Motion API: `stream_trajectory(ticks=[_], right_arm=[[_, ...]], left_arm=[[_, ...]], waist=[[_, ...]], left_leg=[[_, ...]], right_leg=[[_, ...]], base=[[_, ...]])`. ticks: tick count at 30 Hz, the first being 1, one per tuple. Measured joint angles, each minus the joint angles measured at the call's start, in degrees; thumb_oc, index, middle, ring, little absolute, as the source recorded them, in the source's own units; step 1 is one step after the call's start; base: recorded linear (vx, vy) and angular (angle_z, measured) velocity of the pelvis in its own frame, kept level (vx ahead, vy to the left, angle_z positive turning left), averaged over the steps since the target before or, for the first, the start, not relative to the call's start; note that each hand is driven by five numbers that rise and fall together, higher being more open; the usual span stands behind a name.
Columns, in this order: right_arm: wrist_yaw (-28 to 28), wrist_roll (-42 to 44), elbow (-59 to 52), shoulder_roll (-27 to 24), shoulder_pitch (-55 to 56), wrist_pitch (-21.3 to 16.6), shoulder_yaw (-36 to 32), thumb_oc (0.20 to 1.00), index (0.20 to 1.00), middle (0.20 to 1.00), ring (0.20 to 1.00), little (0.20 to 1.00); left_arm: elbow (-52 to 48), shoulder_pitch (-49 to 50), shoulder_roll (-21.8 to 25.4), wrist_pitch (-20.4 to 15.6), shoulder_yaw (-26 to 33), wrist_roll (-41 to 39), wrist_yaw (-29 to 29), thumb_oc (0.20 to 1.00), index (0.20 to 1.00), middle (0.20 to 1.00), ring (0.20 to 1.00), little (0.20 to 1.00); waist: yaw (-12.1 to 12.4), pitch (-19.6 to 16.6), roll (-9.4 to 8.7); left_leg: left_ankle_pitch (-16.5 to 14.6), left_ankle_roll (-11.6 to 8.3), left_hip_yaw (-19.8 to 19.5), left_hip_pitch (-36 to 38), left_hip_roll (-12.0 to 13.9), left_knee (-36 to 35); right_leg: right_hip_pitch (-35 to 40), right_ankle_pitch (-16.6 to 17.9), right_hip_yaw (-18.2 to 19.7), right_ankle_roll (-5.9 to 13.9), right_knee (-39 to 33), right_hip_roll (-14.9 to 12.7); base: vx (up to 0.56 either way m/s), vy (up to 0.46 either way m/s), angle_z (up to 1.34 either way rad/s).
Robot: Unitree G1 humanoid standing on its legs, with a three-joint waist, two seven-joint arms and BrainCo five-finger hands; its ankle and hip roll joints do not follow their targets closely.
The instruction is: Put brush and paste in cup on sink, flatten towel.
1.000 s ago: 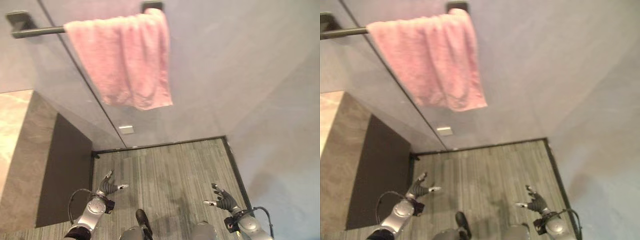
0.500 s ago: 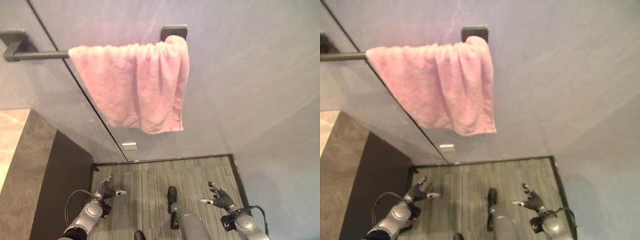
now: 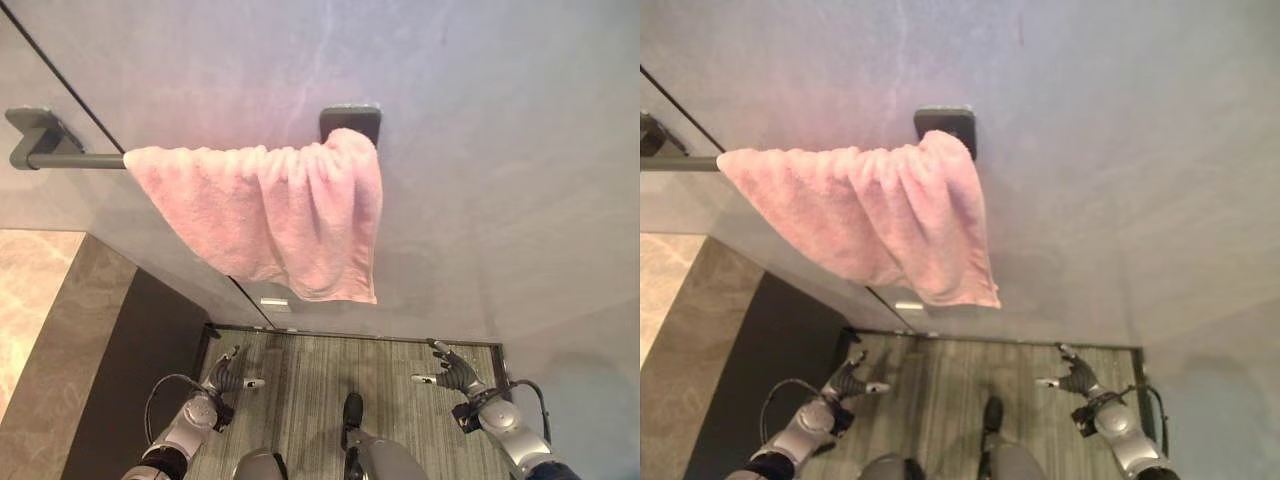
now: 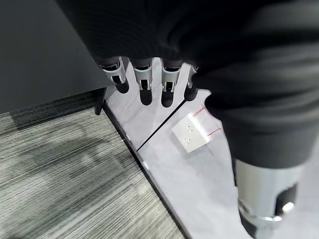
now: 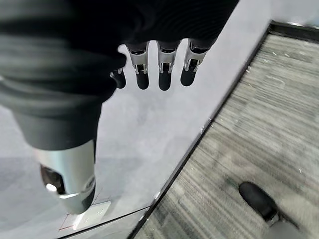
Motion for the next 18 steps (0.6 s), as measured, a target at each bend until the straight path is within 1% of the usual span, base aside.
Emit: stream_trajectory(ticks=[1,2,3,4,5,6,7,8,9,10,11,12,13,14,15,16,17,18], right_arm=[[0.0,0.0,0.0,-0.2,-0.3,0.0,-0.2,1.0,1.0,1.0,1.0,1.0],[-0.2,0.4,-0.1,-0.4,-1.1,-0.1,-1.5,1.0,1.0,1.0,1.0,1.0],[-0.7,1.4,-0.1,-0.6,-1.6,-0.1,-2.1,1.0,1.0,1.0,1.0,1.0],[-1.1,2.4,-0.1,-0.5,-1.5,-0.1,-2.9,1.0,1.0,1.0,1.0,1.0],[-1.1,3.1,-0.4,-0.6,-1.6,0.0,-3.9,1.0,1.0,1.0,1.0,1.0],[-1.2,5.2,-2.0,-0.8,-1.4,-0.1,-6.1,1.0,1.0,1.0,1.0,1.0],[-1.3,6.5,-3.4,-1.4,-0.6,-0.2,-7.8,1.0,1.0,1.0,1.0,1.0],[-1.4,7.4,-4.6,-2.5,-0.6,-0.5,-8.9,1.0,1.0,1.0,1.0,1.0],[-1.5,8.0,-5.0,-3.2,-0.7,-0.5,-9.7,1.0,1.0,1.0,1.0,1.0],[-1.9,9.4,-6.9,-3.4,-0.5,-0.5,-11.3,1.0,1.0,1.0,1.0,1.0],[-2.0,10.1,-8.0,-3.7,-0.4,-0.7,-12.0,1.0,1.0,1.0,1.0,1.0],[-2.1,10.4,-8.6,-3.8,-0.2,-1.2,-12.6,1.0,1.0,1.0,1.0,1.0],[-2.0,11.3,-8.9,-3.9,-0.2,-1.8,-12.7,1.0,1.0,1.0,1.0,1.0],[-1.7,11.5,-9.0,-4.1,-0.6,-2.0,-12.8,1.0,1.0,1.0,1.0,1.0],[-1.6,11.7,-9.0,-4.3,-1.1,-2.4,-12.7,1.0,1.0,1.0,1.0,1.0],[-0.4,13.0,-9.7,-5.1,-0.6,-2.6,-12.9,1.0,1.0,1.0,1.0,1.0],[0.0,13.7,-10.3,-5.9,-0.4,-2.8,-12.5,1.0,1.0,1.0,1.0,1.0],[1.3,15.2,-11.2,-6.5,0.5,-3.1,-12.6,1.0,1.0,1.0,1.0,1.0]], left_arm=[[-0.1,0.3,0.2,0.0,0.0,0.0,0.0,1.0,1.0,1.0,1.0,1.0],[-0.2,1.0,0.5,0.1,0.0,0.0,0.0,1.0,1.0,1.0,1.0,1.0],[-0.5,1.0,0.6,0.1,0.0,0.0,-0.1,1.0,1.0,1.0,1.0,1.0],[-1.1,0.8,0.8,0.0,0.0,0.0,-0.3,1.0,1.0,1.0,1.0,1.0],[-2.7,1.1,1.3,0.0,0.2,-0.1,-0.4,1.0,1.0,1.0,1.0,1.0],[-6.0,2.4,1.9,0.0,0.2,-0.3,-0.6,1.0,1.0,1.0,1.0,1.0],[-7.8,2.8,2.1,-0.1,0.2,-0.4,-0.9,1.0,1.0,1.0,1.0,1.0],[-9.7,3.6,2.2,-0.3,0.2,-0.5,-0.9,1.0,1.0,1.0,1.0,1.0],[-11.8,4.3,2.7,-0.7,0.4,-0.8,-0.9,1.0,1.0,1.0,1.0,1.0],[-17.2,5.3,5.4,-1.4,0.7,-2.7,-1.2,1.0,1.0,1.0,1.0,1.0],[-19.1,5.8,6.8,-2.3,0.8,-3.0,-1.3,1.0,1.0,1.0,1.0,1.0],[-20.1,5.9,8.1,-2.4,1.0,-3.7,-1.5,1.0,1.0,1.0,1.0,1.0],[-21.2,6.2,9.6,-2.4,1.2,-4.6,-1.7,1.0,1.0,1.0,1.0,1.0],[-23.8,7.5,12.1,-2.7,2.0,-5.1,-2.3,1.0,1.0,1.0,1.0,1.0],[-25.0,8.5,13.9,-3.5,3.2,-5.1,-2.6,1.0,1.0,1.0,1.0,1.0],[-26.9,10.3,16.4,-3.8,5.9,-6.9,-3.4,1.0,1.0,1.0,1.0,1.0],[-28.2,11.7,17.4,-4.4,6.9,-7.4,-3.5,1.0,1.0,1.0,1.0,1.0],[-31.3,13.1,18.2,-4.8,6.5,-8.9,-4.4,1.0,1.0,1.0,1.0,1.0]], waist=[[0.2,0.0,0.21],[0.2,0.2,1.02],[0.1,0.3,1.51],[0.0,0.4,1.65],[0.3,0.6,1.68],[0.7,1.1,2.28],[0.0,1.3,3.08],[-0.1,1.4,4.58],[-0.3,1.2,5.42],[0.2,2.0,3.84],[0.7,2.2,3.38],[0.7,2.2,2.67],[0.8,2.2,1.91],[1.7,2.1,1.06],[2.4,2.3,0.68],[3.1,2.3,0.59],[3.3,2.4,0.62],[3.4,2.3,0.56]], left_leg=[[0.2,-0.18,-0.3,0.6,0.4,-3.8],[1.4,-0.4,-2.4,1.6,0.8,-11.6],[2.4,-0.72,-4.7,1.6,0.9,-15.2],[3.3,-0.67,-5.6,1.2,1.2,-17.3],[4.3,0.11,-6.5,1.2,1.0,-17.1],[4.9,0.98,-7.4,1.6,0.3,-16.4],[5.3,1.44,-7.1,2.2,-0.7,-16.4],[6.9,3.08,-7.2,2.6,-1.7,-16.3],[4.8,3.91,-5.8,2.7,-2.2,-16.2],[4.3,5.51,-4.7,3.4,-5.0,-16.7],[4.0,6.3,-3.2,3.5,-6.4,-16.8],[3.6,7.18,-2.6,3.4,-8.2,-16.8],[3.1,8.33,-2.1,3.5,-9.9,-16.8],[2.7,9.25,-0.4,3.5,-11.1,-16.8],[2.4,9.7,0.7,3.4,-11.5,-16.6],[1.5,11.11,1.1,3.3,-12.4,-15.6],[1.5,11.16,1.4,3.7,-12.1,-15.7],[1.3,11.48,1.7,4.7,-12.1,-16.5]], right_leg=[[0.0,0.1,0.4,0.47,0.0,0.3],[0.0,0.0,1.5,1.38,0.0,1.0],[0.1,-0.2,1.8,2.09,0.0,1.1],[0.1,-0.3,1.9,2.32,0.0,1.1],[0.3,-0.1,2.8,2.9,0.0,1.1],[1.1,0.3,4.1,3.51,0.0,0.6],[1.6,0.3,4.4,4.45,0.0,0.1],[2.1,0.4,4.9,5.19,0.0,0.0],[2.0,0.4,5.3,6.38,0.0,-0.5],[0.7,1.0,7.7,7.82,1.3,-3.8],[-0.4,1.1,8.3,8.36,1.9,-5.3],[-0.7,1.5,9.6,8.7,2.0,-6.8],[-0.8,2.2,9.8,9.46,1.9,-8.5],[-2.0,3.0,10.3,10.02,2.1,-9.5],[-2.6,3.6,10.7,9.97,2.1,-10.3],[-2.3,5.9,9.1,10.11,2.2,-10.3],[-2.5,5.8,8.9,10.17,3.1,-10.3],[-2.4,5.9,8.9,10.1,3.9,-9.9]], base=[[0.15,0.284,-0.36],[0.21,0.382,-0.38],[0.2,0.382,-0.33],[0.14,0.279,-0.23],[0.12,0.301,-0.54],[0.11,0.329,-0.55],[0.09,0.344,-0.49],[0.07,0.378,-0.21],[0.02,0.32,-0.36],[0.01,0.332,-0.45],[0.0,0.257,-0.42],[0.01,0.246,-0.21],[0.0,0.127,-0.25],[-0.04,0.18,-0.39],[-0.05,0.192,-0.45],[-0.05,0.251,-0.29],[-0.02,0.119,-0.1],[-0.01,0.12,-0.2]])
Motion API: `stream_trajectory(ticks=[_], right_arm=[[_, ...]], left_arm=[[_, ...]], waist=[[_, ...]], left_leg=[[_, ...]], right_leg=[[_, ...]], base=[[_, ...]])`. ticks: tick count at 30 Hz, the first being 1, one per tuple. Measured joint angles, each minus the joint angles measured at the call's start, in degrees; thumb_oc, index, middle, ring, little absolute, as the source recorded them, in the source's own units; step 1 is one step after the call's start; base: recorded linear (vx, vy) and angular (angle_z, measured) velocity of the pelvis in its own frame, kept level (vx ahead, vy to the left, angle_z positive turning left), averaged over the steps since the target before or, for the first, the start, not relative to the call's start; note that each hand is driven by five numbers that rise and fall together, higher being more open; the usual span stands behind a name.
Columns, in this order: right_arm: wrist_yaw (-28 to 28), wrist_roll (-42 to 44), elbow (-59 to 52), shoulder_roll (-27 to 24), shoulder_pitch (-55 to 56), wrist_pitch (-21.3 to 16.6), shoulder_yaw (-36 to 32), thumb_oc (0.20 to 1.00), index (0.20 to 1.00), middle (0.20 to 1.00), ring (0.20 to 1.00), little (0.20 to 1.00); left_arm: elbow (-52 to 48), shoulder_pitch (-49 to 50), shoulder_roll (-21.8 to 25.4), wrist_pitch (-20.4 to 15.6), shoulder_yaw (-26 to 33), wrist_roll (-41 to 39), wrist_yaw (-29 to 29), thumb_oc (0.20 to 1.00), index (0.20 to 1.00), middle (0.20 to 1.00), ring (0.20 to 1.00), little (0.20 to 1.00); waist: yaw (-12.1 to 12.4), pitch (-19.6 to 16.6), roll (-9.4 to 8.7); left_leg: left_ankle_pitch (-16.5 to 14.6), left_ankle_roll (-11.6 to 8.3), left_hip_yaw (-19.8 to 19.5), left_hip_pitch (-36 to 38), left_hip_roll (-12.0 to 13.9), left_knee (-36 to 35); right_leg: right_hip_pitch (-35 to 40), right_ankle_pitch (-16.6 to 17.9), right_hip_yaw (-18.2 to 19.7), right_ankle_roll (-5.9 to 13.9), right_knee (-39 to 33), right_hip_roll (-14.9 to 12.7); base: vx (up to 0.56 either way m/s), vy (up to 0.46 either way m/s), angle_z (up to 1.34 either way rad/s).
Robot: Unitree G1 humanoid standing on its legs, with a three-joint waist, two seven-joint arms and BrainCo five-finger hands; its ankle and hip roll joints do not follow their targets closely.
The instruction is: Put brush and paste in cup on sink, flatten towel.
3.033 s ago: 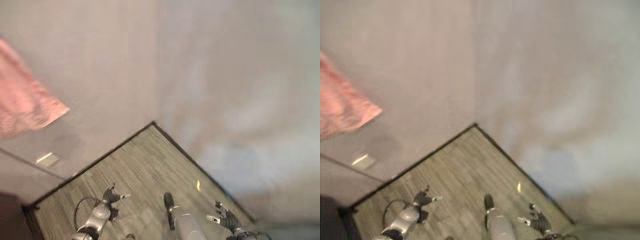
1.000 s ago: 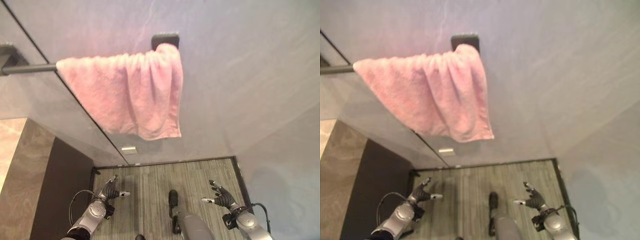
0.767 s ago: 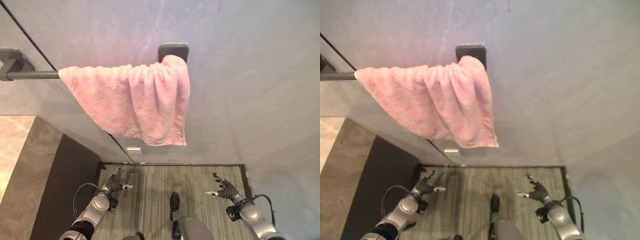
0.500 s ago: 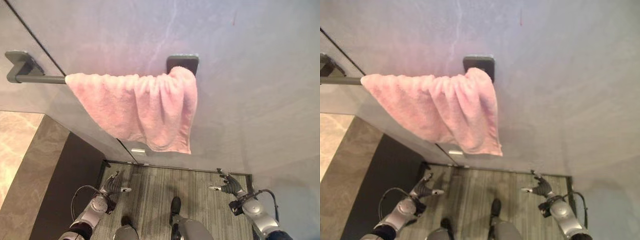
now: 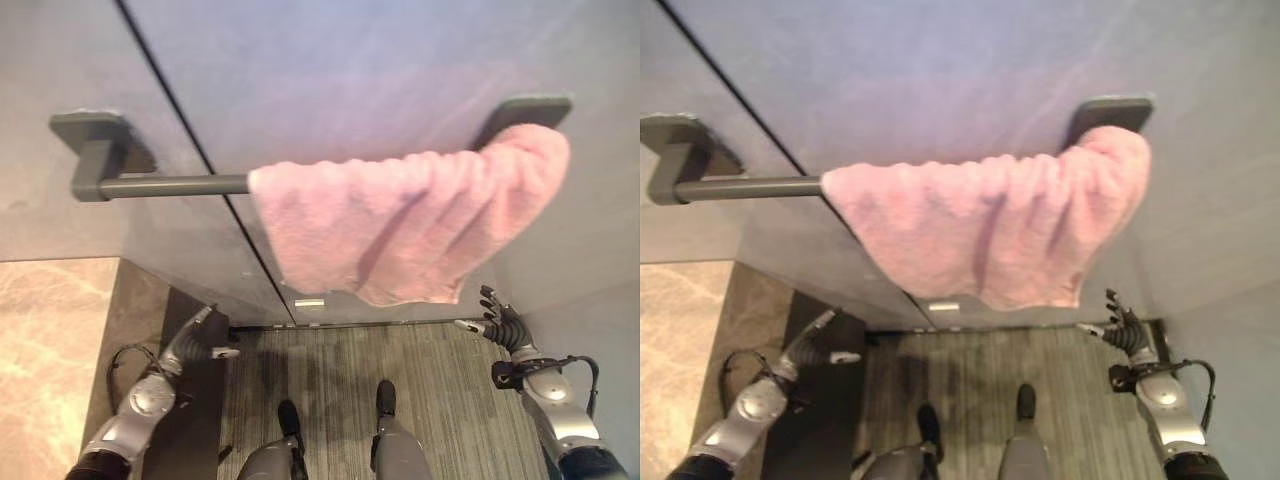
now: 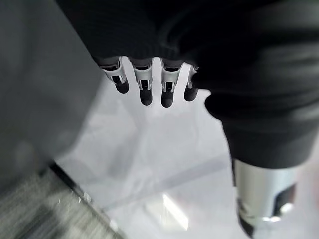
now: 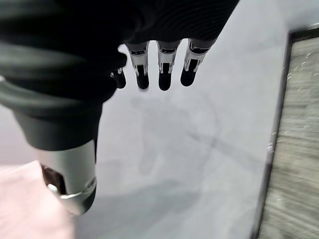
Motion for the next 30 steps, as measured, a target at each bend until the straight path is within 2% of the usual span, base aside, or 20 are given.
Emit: stream_trajectory(ticks=[1,2,3,4,5,6,8,11,14,16,18,20,24,25,26,27,28,29,30], right_arm=[[1.7,2.3,-1.1,-0.8,0.8,-1.3,-0.4,1.0,1.0,1.0,1.0,1.0],[2.9,4.4,-1.8,-1.6,1.8,-1.5,-0.4,1.0,1.0,1.0,1.0,1.0],[3.8,5.6,-2.4,-2.2,2.7,-2.0,-0.5,1.0,1.0,1.0,1.0,1.0],[5.5,8.1,-3.2,-3.4,3.3,-1.9,-0.5,1.0,1.0,1.0,1.0,1.0],[6.7,9.9,-4.3,-4.9,4.2,-2.0,-0.8,1.0,1.0,1.0,1.0,1.0],[7.7,11.4,-5.4,-6.1,5.1,-2.0,-1.5,1.0,1.0,1.0,1.0,1.0],[11.2,16.2,-7.8,-12.6,5.1,-1.9,-0.2,1.0,1.0,1.0,1.0,1.0],[12.9,17.5,-7.8,-18.0,4.1,-1.8,1.4,1.0,1.0,1.0,1.0,1.0],[13.8,17.5,-8.8,-19.1,1.7,-1.5,3.7,1.0,1.0,1.0,1.0,1.0],[14.1,17.6,-11.0,-19.4,0.1,-1.2,6.4,1.0,1.0,1.0,1.0,1.0],[14.0,17.4,-11.5,-20.0,-3.4,-0.9,10.9,1.0,1.0,1.0,1.0,1.0],[13.8,17.3,-11.8,-19.3,-6.6,-0.8,13.5,1.0,1.0,1.0,1.0,1.0],[12.4,16.4,-9.6,-12.0,-19.4,0.9,25.2,1.0,1.0,1.0,1.0,1.0],[12.6,16.1,-9.8,-7.5,-22.5,1.0,27.5,1.0,1.0,1.0,1.0,1.0],[12.5,16.1,-10.4,-6.5,-22.8,0.9,27.7,1.0,1.0,1.0,1.0,1.0],[12.4,16.1,-10.2,-4.4,-23.4,1.0,27.8,0.2,0.2,0.2,0.2,0.2],[12.0,16.1,-10.0,-3.2,-23.5,1.1,28.1,0.2,0.2,0.2,0.2,0.2],[11.3,16.0,-10.0,-2.1,-23.6,1.4,28.5,0.2,0.2,0.2,0.2,0.2],[11.0,16.0,-10.0,-2.0,-23.7,1.4,28.9,0.2,0.2,0.2,0.2,0.2]], left_arm=[[-4.7,3.1,2.0,-1.4,0.0,-0.3,-1.7,1.0,1.0,1.0,1.0,1.0],[-7.2,5.0,3.7,-2.0,0.5,-1.4,-2.8,1.0,1.0,1.0,1.0,1.0],[-9.2,6.4,5.3,-2.5,1.1,-2.4,-3.5,1.0,1.0,1.0,1.0,1.0],[-11.9,8.7,8.5,-2.3,1.6,-3.9,-4.9,1.0,1.0,1.0,1.0,1.0],[-14.3,10.3,11.4,-2.3,2.2,-4.7,-6.1,1.0,1.0,1.0,1.0,1.0],[-16.4,11.6,13.4,-2.5,3.7,-5.2,-6.8,1.0,1.0,1.0,1.0,1.0],[-20.8,16.2,19.0,-2.7,10.5,-9.3,-9.4,1.0,1.0,1.0,1.0,1.0],[-23.2,15.1,20.4,-3.7,12.6,-15.6,-12.2,1.0,1.0,1.0,1.0,1.0],[-24.5,12.4,20.0,-3.9,11.1,-17.7,-13.2,1.0,1.0,1.0,1.0,1.0],[-24.9,7.9,19.9,-4.0,6.5,-18.6,-14.3,1.0,1.0,1.0,1.0,1.0],[-23.3,2.0,17.6,-3.6,1.4,-18.6,-14.1,1.0,1.0,1.0,1.0,1.0],[-23.1,-0.9,16.0,-3.6,-1.2,-18.6,-14.0,1.0,1.0,1.0,1.0,1.0],[-20.9,-8.5,7.9,-3.0,-6.2,-18.5,-12.4,1.0,1.0,1.0,1.0,1.0],[-20.1,-11.3,4.3,-3.0,-8.6,-18.4,-12.2,1.0,1.0,1.0,1.0,1.0],[-20.3,-11.6,3.7,-3.0,-9.0,-18.3,-12.1,1.0,1.0,1.0,1.0,1.0],[-20.1,-11.6,2.8,-2.9,-8.9,-17.9,-11.8,1.0,1.0,1.0,1.0,1.0],[-19.7,-11.6,1.7,-2.7,-8.9,-17.8,-11.3,0.837,0.837,0.837,0.837,0.837],[-19.2,-11.8,0.8,-2.2,-9.4,-17.8,-10.9,0.2,0.2,0.2,0.2,0.2],[-19.1,-12.0,0.5,-1.9,-10.3,-17.8,-10.6,0.2,0.2,0.2,0.2,0.2]], waist=[[1.2,-0.3,-0.63],[1.8,-0.8,-1.35],[2.8,-1.1,-1.91],[2.9,-2.0,-3.67],[2.7,-2.1,-3.98],[2.5,-2.0,-3.89],[3.8,-2.1,-3.22],[4.4,-3.2,-1.74],[4.4,-3.3,-1.36],[4.0,-3.9,-1.23],[4.1,-4.3,-1.07],[4.1,-4.3,-0.98],[3.5,-5.9,-0.55],[3.6,-6.9,-0.23],[3.6,-7.1,-0.08],[3.5,-7.2,0.14],[3.4,-7.4,0.22],[3.3,-7.5,0.23],[3.3,-7.5,0.22]], left_leg=[[0.0,0.18,0.5,1.6,0.5,-1.2],[-0.1,0.14,0.8,2.2,1.0,-1.8],[-0.1,-0.18,1.3,2.6,1.0,-1.9],[-0.5,-0.68,1.4,2.5,0.8,-1.4],[-0.5,-0.84,0.9,2.5,0.8,-1.3],[-0.5,-0.97,0.3,2.5,0.9,-1.3],[-0.6,-1.92,0.6,4.0,2.2,-1.4],[-0.5,-2.67,0.0,5.1,3.3,-1.5],[0.0,-3.42,-0.4,4.7,4.0,-1.5],[0.5,-4.06,-1.7,4.6,4.1,-1.7],[0.9,-4.38,-1.9,4.5,4.4,-1.7],[1.1,-4.53,-2.0,4.5,4.6,-1.8],[1.8,-4.74,-1.5,4.7,5.1,-2.6],[2.0,-4.8,-1.3,4.6,5.1,-2.9],[2.2,-4.8,-1.3,4.6,5.1,-3.2],[2.7,-4.82,-1.3,4.9,5.1,-3.6],[2.7,-4.82,-1.3,4.9,5.1,-3.6],[2.7,-4.82,-1.3,4.9,5.1,-3.7],[2.7,-4.82,-1.3,4.9,5.1,-3.7]], right_leg=[[0.0,-1.2,-0.6,1.33,1.8,0.7],[-0.3,-3.3,-2.8,2.24,3.6,1.1],[-0.6,-4.7,-3.8,1.67,4.2,1.2],[0.6,-5.0,-4.3,1.28,2.0,1.0],[1.9,-5.1,-4.2,1.13,0.1,1.6],[2.8,-5.0,-4.1,0.99,-1.0,2.1],[5.5,-4.1,-4.2,-0.04,-3.9,3.6],[7.0,-4.3,-4.4,-0.19,-3.9,4.8],[7.1,-4.7,-4.6,-0.55,-3.9,5.3],[7.3,-5.0,-5.8,-0.67,-3.9,5.7],[7.3,-4.9,-5.9,-0.86,-3.9,6.0],[7.3,-4.9,-6.0,-1.04,-3.9,5.9],[6.9,-4.7,-5.6,-1.95,-3.9,6.5],[6.4,-4.5,-5.2,-2.19,-3.9,6.6],[6.3,-4.5,-5.2,-2.22,-3.9,6.7],[6.3,-4.2,-5.2,-2.32,-3.9,6.8],[6.3,-4.2,-5.2,-2.33,-3.9,6.8],[6.3,-4.2,-5.1,-2.33,-3.9,6.9],[6.3,-4.2,-5.2,-2.33,-3.9,6.9]], base=[[0.0,0.036,-0.23],[0.01,0.015,-0.34],[0.02,-0.054,-0.24],[0.03,-0.046,-0.09],[0.04,-0.058,0.13],[0.04,-0.071,0.21],[0.04,-0.093,-0.01],[0.0,-0.067,0.05],[-0.03,-0.074,0.07],[-0.03,-0.077,0.2],[-0.02,-0.06,0.1],[0.0,0.0,0.0],[0.01,-0.009,-0.05],[0.03,-0.002,-0.12],[0.04,-0.003,-0.08],[0.0,0.0,0.0],[0.0,0.0,0.0],[0.0,0.0,0.0],[0.03,0.006,0.0]])
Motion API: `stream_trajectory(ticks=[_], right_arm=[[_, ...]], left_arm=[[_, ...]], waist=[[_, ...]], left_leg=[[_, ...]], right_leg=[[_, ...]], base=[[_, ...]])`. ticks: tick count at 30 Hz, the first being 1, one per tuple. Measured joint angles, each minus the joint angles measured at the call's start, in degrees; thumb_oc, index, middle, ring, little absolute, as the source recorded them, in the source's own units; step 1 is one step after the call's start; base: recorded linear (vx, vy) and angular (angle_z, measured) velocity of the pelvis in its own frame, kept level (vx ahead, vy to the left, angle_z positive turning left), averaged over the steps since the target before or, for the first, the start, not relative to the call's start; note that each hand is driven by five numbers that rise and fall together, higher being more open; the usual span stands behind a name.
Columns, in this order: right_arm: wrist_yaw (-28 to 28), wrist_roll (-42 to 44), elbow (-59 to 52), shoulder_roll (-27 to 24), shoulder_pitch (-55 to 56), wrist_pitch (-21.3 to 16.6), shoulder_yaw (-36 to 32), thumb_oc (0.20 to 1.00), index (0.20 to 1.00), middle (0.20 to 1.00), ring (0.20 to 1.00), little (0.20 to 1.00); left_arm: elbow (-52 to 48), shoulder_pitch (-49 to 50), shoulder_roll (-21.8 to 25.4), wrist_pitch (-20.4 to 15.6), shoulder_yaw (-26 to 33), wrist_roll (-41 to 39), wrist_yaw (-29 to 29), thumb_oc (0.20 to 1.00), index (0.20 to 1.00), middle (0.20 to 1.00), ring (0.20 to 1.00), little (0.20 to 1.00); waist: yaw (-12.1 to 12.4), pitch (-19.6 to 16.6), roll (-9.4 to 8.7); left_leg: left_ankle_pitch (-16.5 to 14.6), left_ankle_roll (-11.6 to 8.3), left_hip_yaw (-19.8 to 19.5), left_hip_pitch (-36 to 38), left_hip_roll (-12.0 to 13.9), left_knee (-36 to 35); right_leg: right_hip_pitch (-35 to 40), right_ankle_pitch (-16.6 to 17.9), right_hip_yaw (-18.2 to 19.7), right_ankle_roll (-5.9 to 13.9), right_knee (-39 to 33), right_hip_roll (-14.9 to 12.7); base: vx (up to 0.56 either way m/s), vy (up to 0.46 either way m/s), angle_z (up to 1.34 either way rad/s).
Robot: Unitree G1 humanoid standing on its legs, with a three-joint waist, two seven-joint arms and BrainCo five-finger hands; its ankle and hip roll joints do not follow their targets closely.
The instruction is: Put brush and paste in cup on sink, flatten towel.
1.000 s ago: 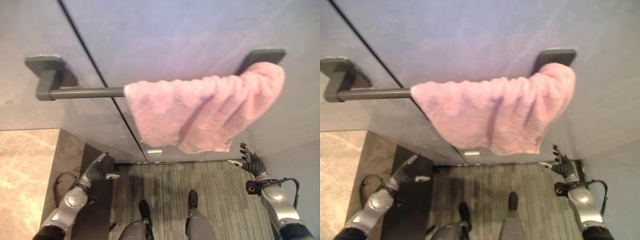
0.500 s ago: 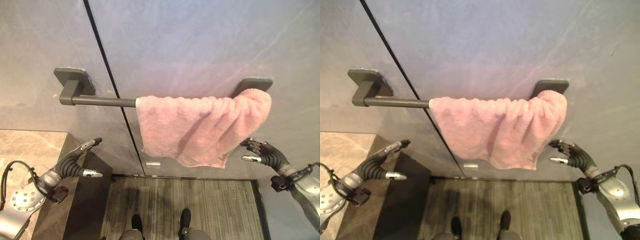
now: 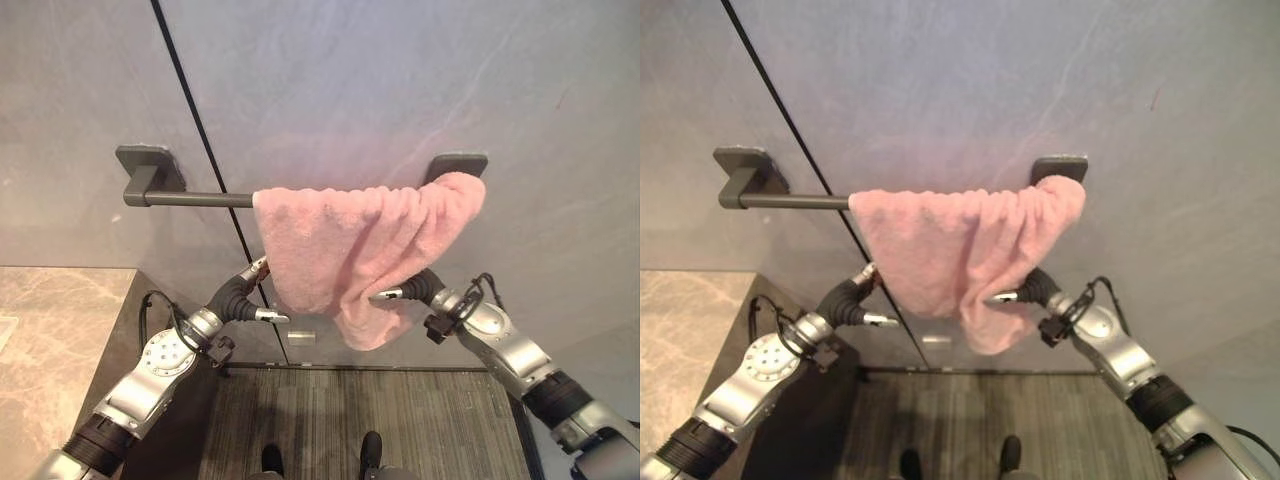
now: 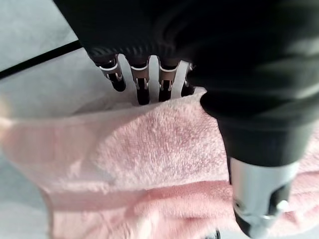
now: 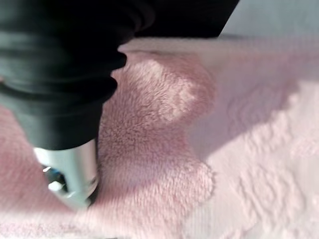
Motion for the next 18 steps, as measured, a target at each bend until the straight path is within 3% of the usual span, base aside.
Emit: stream_trajectory(ticks=[4,11,13,14,18], right_arm=[[-1.8,-1.2,-0.3,1.3,1.1,0.6,-0.7,0.2,0.2,0.2,0.2,0.2],[-2.9,0.4,-8.5,2.8,13.5,0.6,-11.9,0.2,0.2,0.2,0.2,0.2],[-0.6,1.6,-21.5,1.9,22.7,0.4,-17.5,0.2,0.2,0.2,0.2,0.2],[1.5,1.6,-29.6,1.6,27.4,-1.2,-18.3,0.2,0.2,0.2,0.2,0.2],[2.9,1.4,-37.8,0.1,28.3,-2.8,-19.9,0.2,0.2,0.2,0.2,0.2]], left_arm=[[3.3,1.2,-3.3,0.9,-0.8,0.0,0.4,0.2,0.2,0.2,0.2,0.2],[0.5,5.3,-4.2,2.4,1.9,0.0,0.6,0.2,0.2,0.2,0.2,0.2],[-12.7,12.4,-4.5,2.2,10.7,0.2,0.6,0.2,0.2,0.2,0.2,0.2],[-20.8,16.9,-7.4,-0.9,17.9,0.8,0.8,0.2,0.2,0.2,0.2,0.2],[-26.1,23.8,-6.7,-5.8,24.8,9.8,4.4,0.2,0.2,0.2,0.2,0.2]], waist=[[-0.3,-0.6,-0.89],[-0.7,-1.3,-2.0],[-0.8,-1.2,-2.16],[-1.0,-1.2,-2.42],[-0.5,-2.4,-3.81]], left_leg=[[0.1,0.08,1.3,0.9,0.0,-0.8],[0.1,0.11,1.2,1.5,0.0,-0.8],[-0.2,0.17,1.3,2.1,0.1,-0.9],[-0.3,0.16,1.4,2.9,0.1,-0.9],[-1.1,0.21,1.2,2.4,0.5,-1.2]], right_leg=[[0.0,0.0,1.0,0.01,0.0,0.2],[0.7,-0.1,0.9,0.07,0.0,0.2],[1.2,-0.4,1.0,0.31,0.0,0.3],[2.0,-0.4,1.1,0.3,0.0,0.3],[1.9,-1.3,1.0,0.89,-0.1,0.0]], base=[[0.05,0.002,-0.11],[0.04,0.004,-0.01],[0.07,-0.009,-0.03],[0.04,-0.008,-0.01],[0.0,-0.004,0.01]])
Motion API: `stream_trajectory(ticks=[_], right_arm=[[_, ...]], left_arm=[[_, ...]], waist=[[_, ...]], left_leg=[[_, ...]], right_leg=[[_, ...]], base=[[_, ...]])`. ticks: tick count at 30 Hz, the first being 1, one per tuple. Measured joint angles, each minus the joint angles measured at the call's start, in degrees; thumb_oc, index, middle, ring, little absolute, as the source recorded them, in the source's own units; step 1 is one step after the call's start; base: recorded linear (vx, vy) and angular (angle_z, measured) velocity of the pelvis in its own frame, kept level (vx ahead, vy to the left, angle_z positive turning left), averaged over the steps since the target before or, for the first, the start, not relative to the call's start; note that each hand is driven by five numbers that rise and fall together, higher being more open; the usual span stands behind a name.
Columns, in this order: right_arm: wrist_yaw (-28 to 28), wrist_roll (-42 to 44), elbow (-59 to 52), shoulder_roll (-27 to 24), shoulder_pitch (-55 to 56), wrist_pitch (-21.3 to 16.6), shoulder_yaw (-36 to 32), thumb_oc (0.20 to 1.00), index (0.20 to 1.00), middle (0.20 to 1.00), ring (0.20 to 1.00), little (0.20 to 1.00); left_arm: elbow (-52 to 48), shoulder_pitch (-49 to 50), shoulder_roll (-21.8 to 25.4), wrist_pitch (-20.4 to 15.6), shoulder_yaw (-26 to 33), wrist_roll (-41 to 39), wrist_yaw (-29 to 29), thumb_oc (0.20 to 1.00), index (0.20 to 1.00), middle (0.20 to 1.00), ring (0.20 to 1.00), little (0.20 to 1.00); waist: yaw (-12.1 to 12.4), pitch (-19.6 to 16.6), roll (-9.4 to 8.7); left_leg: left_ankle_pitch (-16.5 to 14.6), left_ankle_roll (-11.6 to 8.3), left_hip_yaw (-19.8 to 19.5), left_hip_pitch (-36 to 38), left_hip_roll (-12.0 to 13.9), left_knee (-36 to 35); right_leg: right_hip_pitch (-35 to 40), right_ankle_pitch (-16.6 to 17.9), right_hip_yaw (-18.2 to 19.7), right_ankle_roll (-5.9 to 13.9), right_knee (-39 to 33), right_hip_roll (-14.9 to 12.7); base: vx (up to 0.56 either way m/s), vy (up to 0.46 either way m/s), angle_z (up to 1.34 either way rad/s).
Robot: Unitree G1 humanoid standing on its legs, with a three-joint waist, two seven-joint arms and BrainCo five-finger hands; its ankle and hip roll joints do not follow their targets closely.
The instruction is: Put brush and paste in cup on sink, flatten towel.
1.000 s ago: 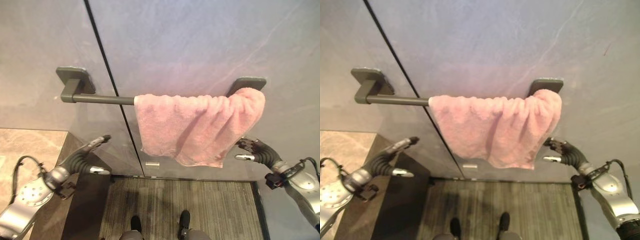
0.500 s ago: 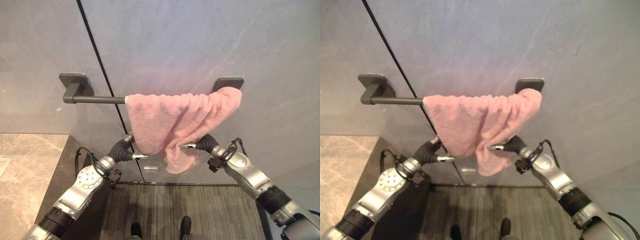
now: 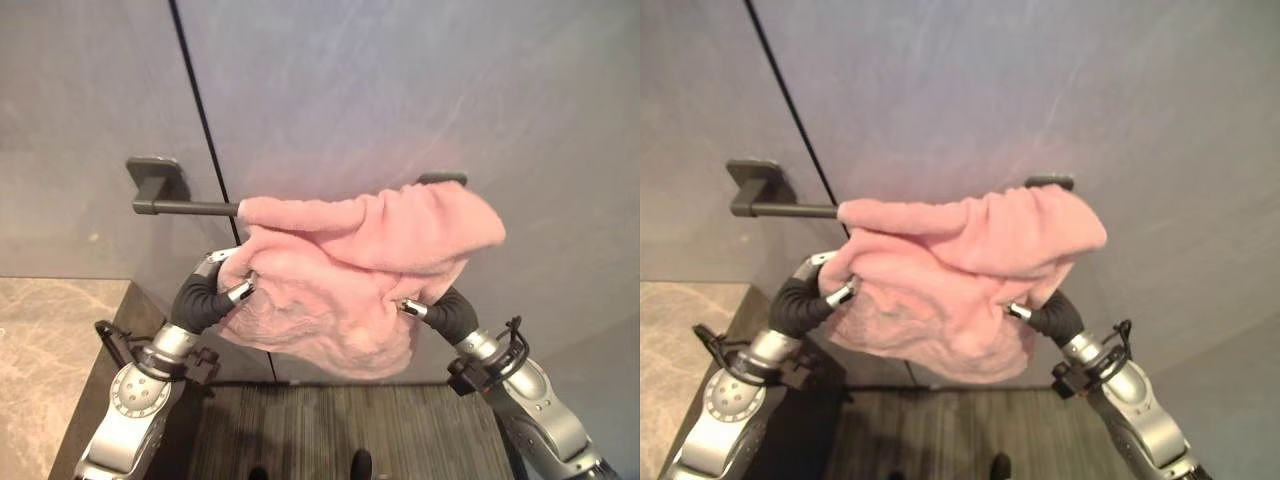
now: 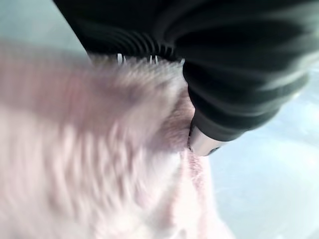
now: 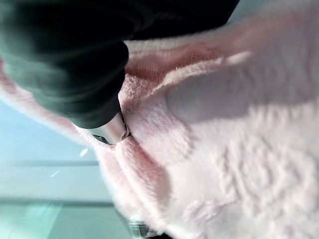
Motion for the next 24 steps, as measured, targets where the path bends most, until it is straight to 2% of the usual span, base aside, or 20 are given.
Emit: stream_trajectory(ticks=[2,3,5,6,7,8,10,12,13,15,18,21,23,24], right_arm=[[0.0,0.0,0.2,0.2,-0.4,-0.7,0.2,0.2,0.2,0.2,0.2,0.2],[-0.2,-0.2,3.9,2.6,-1.6,-0.9,2.6,0.2,0.2,0.2,0.2,0.2],[-0.2,-0.9,8.5,3.3,-2.1,0.0,5.2,0.2,0.2,0.2,0.2,0.2],[-2.5,-1.9,13.8,4.7,-5.1,0.1,8.7,0.2,0.2,0.2,0.2,0.2],[-4.0,-3.9,16.9,6.0,-7.0,1.0,9.8,0.2,0.2,0.2,0.2,0.2],[-5.5,-5.9,18.7,6.8,-7.9,2.0,9.8,0.2,0.2,0.2,0.2,0.2],[-6.0,-6.5,18.4,6.8,-7.8,2.0,9.8,0.2,0.2,0.2,0.2,0.2],[-6.8,-6.0,16.3,7.3,-8.1,2.1,9.6,0.2,0.2,0.2,0.2,0.2],[-7.6,-3.1,10.4,10.1,-7.3,1.2,8.6,0.2,0.2,0.2,0.2,0.2],[-9.3,-5.7,10.1,13.6,-8.7,-2.1,8.4,0.2,0.2,0.2,0.2,0.2],[-10.5,-8.2,13.0,10.4,-9.5,-1.8,8.5,0.2,0.2,0.2,0.2,0.2],[-12.7,-10.4,14.9,11.8,-8.0,-2.2,8.6,0.2,0.2,0.2,0.2,0.2],[-14.7,-15.0,21.8,12.4,-8.2,-1.8,9.2,0.2,0.2,0.2,0.2,0.2],[-15.2,-16.1,25.1,13.4,-7.9,-1.7,9.5,0.376,0.376,0.376,0.376,0.376]], left_arm=[[0.5,1.8,-1.2,-1.1,-0.4,1.8,1.4,0.2,0.2,0.2,0.2,0.2],[3.2,4.7,-3.4,-2.4,-1.8,2.8,2.7,0.2,0.2,0.2,0.2,0.2],[8.2,4.8,-4.4,-1.3,-4.8,3.6,3.4,0.2,0.2,0.2,0.2,0.2],[13.4,3.2,-3.6,-0.7,-7.8,3.0,4.5,0.2,0.2,0.2,0.2,0.2],[15.1,2.0,-2.3,1.9,-8.9,4.3,4.9,0.2,0.2,0.2,0.2,0.2],[15.1,1.4,-0.3,2.6,-8.8,4.8,5.2,0.2,0.2,0.2,0.2,0.2],[14.3,1.6,-0.9,2.5,-8.5,5.1,5.8,0.2,0.2,0.2,0.2,0.2],[12.7,0.7,-1.7,2.6,-8.9,3.7,6.0,0.2,0.2,0.2,0.2,0.2],[9.7,0.1,-5.1,1.8,-8.8,0.7,7.6,0.2,0.2,0.2,0.2,0.2],[12.9,-3.0,-6.7,0.6,-8.7,3.2,9.7,0.2,0.2,0.2,0.2,0.2],[15.1,-4.4,-4.7,1.4,-8.5,4.1,10.3,0.2,0.2,0.2,0.2,0.2],[16.5,-4.4,-5.7,1.0,-10.9,3.9,11.7,0.2,0.2,0.2,0.2,0.2],[23.5,-6.1,-5.4,1.2,-14.1,4.2,11.6,0.2,0.2,0.2,0.2,0.2],[27.2,-7.2,-5.3,1.5,-16.4,5.0,11.7,0.2,0.2,0.2,0.2,0.2]], waist=[[0.7,-0.6,-0.7],[1.6,-1.3,-1.18],[2.3,-1.9,-1.99],[3.0,-1.9,-1.98],[3.2,-1.9,-1.99],[3.4,-1.8,-1.88],[3.9,-1.7,-1.66],[4.0,-0.5,-0.32],[3.8,0.8,0.48],[3.7,1.3,1.19],[3.4,1.6,0.99],[3.0,1.6,1.03],[2.9,1.6,1.09],[2.7,1.6,1.0]], left_leg=[[0.0,-0.01,-0.1,-0.3,-0.1,0.0],[0.0,0.0,-0.7,-0.8,-0.1,0.0],[0.1,-0.04,-1.5,-1.6,-0.3,0.0],[0.9,0.17,-2.0,-1.9,-0.4,0.3],[1.0,0.12,-2.4,-2.1,-0.5,0.3],[1.3,0.2,-2.9,-3.0,-0.6,0.3],[1.4,0.34,-2.9,-3.1,-0.9,0.3],[1.3,0.44,-3.0,-2.7,-1.0,0.3],[1.3,0.43,-3.1,-2.7,-1.0,0.3],[1.4,0.36,-3.4,-2.5,-0.9,0.3],[1.3,0.07,-4.3,-2.6,-0.5,0.3],[1.3,0.06,-4.4,-2.4,-0.6,0.3],[1.3,0.06,-4.4,-2.2,-0.8,0.3],[1.3,0.07,-4.3,-2.1,-0.9,0.3]], right_leg=[[-0.2,0.0,-0.1,0.01,0.0,-0.1],[-0.6,0.0,-0.3,0.02,-0.1,-0.1],[-0.9,-0.1,-1.1,0.06,-0.4,-0.3],[-1.0,-0.1,-1.7,0.07,0.0,-0.5],[-1.1,-0.1,-2.0,0.04,0.0,-0.5],[-1.6,-0.1,-2.6,0.06,0.0,-0.6],[-1.6,0.1,-2.8,-0.05,0.0,-0.6],[-1.1,0.2,-2.9,-0.02,0.1,-0.8],[-1.1,0.2,-3.1,-0.07,0.1,-0.8],[-0.4,0.2,-3.3,-0.13,0.1,-0.4],[-0.3,-0.3,-3.7,-0.06,0.1,-0.3],[-0.2,-0.3,-3.8,-0.09,0.1,-0.3],[0.0,-0.3,-3.7,-0.08,0.1,-0.3],[0.0,-0.3,-3.7,-0.09,0.1,-0.3]], base=[[-0.04,-0.01,0.09],[-0.08,-0.012,0.12],[-0.07,-0.009,0.22],[-0.02,-0.001,0.25],[-0.02,0.0,0.31],[0.0,0.0,0.22],[0.0,0.003,0.1],[0.0,-0.003,0.02],[0.0,-0.012,0.04],[0.0,-0.004,0.06],[0.0,0.015,0.08],[0.0,0.015,0.03],[0.0,0.0,0.0],[0.0,0.033,-0.02]])
